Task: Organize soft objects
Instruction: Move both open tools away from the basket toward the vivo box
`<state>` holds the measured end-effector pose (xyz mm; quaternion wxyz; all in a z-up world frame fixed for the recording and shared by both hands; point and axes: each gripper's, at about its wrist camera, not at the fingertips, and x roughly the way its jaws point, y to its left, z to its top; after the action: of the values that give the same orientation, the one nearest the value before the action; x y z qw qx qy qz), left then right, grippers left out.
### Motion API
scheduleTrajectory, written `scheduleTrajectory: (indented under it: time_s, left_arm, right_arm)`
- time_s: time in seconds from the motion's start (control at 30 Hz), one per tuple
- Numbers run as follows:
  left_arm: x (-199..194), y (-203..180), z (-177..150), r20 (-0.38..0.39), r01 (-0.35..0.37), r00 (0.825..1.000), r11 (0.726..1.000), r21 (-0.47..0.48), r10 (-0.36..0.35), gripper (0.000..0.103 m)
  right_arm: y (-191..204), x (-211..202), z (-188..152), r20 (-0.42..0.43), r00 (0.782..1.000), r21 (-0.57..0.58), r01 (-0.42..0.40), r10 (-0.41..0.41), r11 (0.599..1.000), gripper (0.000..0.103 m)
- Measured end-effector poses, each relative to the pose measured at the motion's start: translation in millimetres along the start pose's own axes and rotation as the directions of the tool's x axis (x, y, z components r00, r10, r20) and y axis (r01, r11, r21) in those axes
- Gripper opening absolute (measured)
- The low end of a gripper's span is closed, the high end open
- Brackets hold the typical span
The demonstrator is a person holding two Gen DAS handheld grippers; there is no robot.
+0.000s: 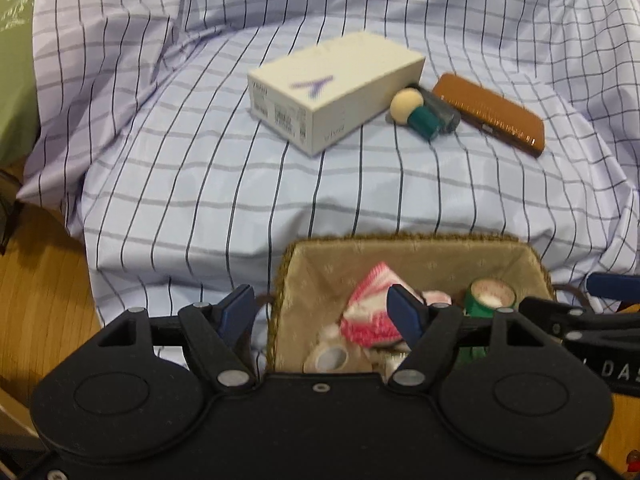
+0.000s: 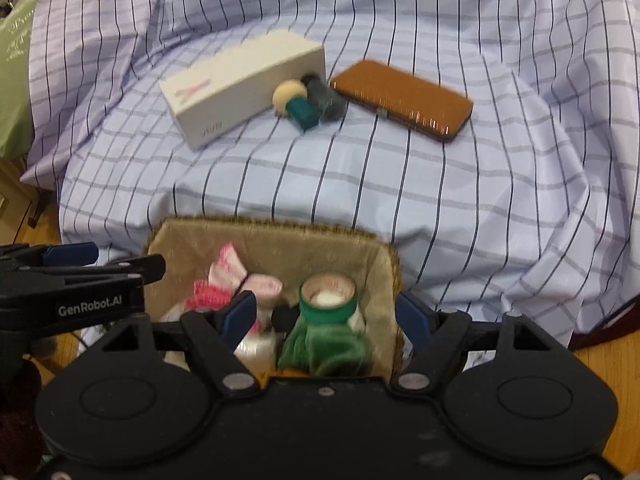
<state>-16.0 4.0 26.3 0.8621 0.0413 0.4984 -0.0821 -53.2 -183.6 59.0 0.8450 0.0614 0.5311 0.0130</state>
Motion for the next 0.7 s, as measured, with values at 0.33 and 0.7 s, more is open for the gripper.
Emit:
scheduleTrajectory:
  time_s: [0.33,0.7]
  left_arm:
    - [4,-10,27,0.097,0.01,0.995,0.999,0.042,-0.014,0.071]
    - [30,-13,47,0.077,0.054,0.995,0.998,0.042,-0.057,0.069]
  right_arm:
    - [-6,5,39,0.136,0.991,-0.013,0.01,-0.008,1.0,0.076]
    - [-10,34,92,0.231,0.973,-0.002,-0.028,0.028,1.0,0.075]
